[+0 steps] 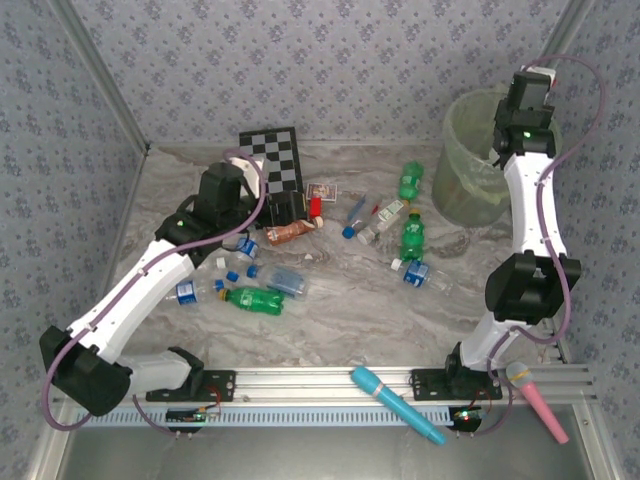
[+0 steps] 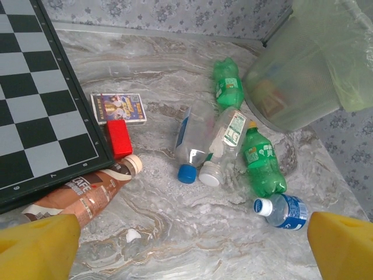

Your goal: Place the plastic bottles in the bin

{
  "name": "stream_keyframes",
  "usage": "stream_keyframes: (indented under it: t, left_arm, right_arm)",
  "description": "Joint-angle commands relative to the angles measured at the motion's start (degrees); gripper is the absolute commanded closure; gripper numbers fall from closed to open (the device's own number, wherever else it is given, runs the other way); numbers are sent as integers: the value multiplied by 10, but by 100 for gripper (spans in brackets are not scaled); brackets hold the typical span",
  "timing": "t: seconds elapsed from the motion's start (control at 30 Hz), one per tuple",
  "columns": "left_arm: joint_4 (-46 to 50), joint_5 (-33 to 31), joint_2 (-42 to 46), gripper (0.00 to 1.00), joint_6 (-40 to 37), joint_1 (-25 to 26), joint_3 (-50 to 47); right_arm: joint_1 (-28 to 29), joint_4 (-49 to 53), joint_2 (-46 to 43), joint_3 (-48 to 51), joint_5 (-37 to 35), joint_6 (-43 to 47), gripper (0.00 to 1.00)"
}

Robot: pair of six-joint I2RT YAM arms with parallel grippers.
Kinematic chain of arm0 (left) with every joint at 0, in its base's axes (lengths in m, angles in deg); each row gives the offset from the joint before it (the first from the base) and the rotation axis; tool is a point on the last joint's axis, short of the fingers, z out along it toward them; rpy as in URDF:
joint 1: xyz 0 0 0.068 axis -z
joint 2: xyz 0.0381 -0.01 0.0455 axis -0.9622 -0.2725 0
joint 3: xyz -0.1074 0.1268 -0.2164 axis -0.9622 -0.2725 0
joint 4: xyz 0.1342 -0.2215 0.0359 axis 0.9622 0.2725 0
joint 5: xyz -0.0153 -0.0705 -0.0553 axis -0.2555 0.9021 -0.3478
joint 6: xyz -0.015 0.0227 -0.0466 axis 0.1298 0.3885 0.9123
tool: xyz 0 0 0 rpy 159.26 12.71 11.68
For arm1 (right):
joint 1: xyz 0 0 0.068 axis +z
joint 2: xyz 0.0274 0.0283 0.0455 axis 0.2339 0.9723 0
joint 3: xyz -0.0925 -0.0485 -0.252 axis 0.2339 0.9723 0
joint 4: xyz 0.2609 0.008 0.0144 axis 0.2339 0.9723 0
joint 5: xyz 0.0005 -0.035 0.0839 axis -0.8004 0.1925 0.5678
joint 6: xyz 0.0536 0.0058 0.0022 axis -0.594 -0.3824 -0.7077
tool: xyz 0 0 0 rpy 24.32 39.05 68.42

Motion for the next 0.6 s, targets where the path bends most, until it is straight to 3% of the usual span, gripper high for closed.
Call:
stream_keyframes:
  t: [0.0, 0.07, 0.2, 0.27, 0.57]
  left_arm:
    - [5, -12, 21, 0, -10, 4, 13]
    - [4, -12, 21, 0, -10, 3, 12]
    - [4, -11, 20, 0, -11, 4, 14]
    - [4, -10, 20, 0, -12, 4, 15]
    - [7, -22, 22, 0, -8, 4, 9]
  right_arm:
    - [-1, -12, -9, 26, -10, 7, 51]
    - [0, -11, -14, 36, -10, 9, 46]
    - [2, -8, -24, 41, -15, 13, 21]
    - [3, -10, -31, 44, -18, 16, 0]
    - [25, -5, -67, 48, -20, 19, 0]
